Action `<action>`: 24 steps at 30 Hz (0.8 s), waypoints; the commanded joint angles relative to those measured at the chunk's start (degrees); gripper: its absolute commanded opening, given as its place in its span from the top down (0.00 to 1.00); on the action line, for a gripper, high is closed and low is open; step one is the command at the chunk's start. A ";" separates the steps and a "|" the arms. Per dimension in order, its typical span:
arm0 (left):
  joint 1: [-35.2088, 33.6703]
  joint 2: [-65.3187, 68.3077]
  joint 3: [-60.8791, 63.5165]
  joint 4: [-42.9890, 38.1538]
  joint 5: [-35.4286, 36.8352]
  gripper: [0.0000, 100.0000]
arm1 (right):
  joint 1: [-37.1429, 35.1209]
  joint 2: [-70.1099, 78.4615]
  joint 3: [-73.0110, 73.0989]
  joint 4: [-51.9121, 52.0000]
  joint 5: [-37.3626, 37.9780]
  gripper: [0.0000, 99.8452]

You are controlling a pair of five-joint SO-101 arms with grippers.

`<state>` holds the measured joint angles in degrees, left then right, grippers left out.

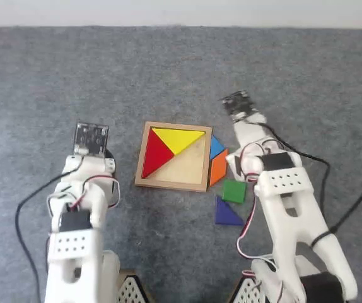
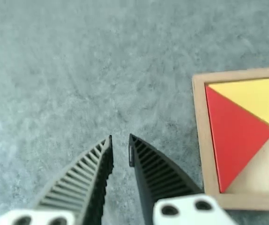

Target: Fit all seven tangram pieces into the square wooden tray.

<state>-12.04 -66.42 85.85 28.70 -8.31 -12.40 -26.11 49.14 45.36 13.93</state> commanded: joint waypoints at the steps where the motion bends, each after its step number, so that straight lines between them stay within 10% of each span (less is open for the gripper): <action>1: 1.58 -10.46 2.86 -1.41 0.09 0.95 | 2.77 -0.84 -0.26 -4.88 -5.45 0.96; 11: 2.11 -32.70 9.71 7.12 0.18 0.94 | 6.20 0.84 -0.44 -7.96 -6.86 0.96; 24: 4.31 -35.69 10.51 9.85 -1.32 0.94 | 0.57 0.84 -0.62 2.51 9.58 0.96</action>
<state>-8.18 -101.23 96.92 38.29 -8.31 -10.81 -24.97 49.32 45.45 21.76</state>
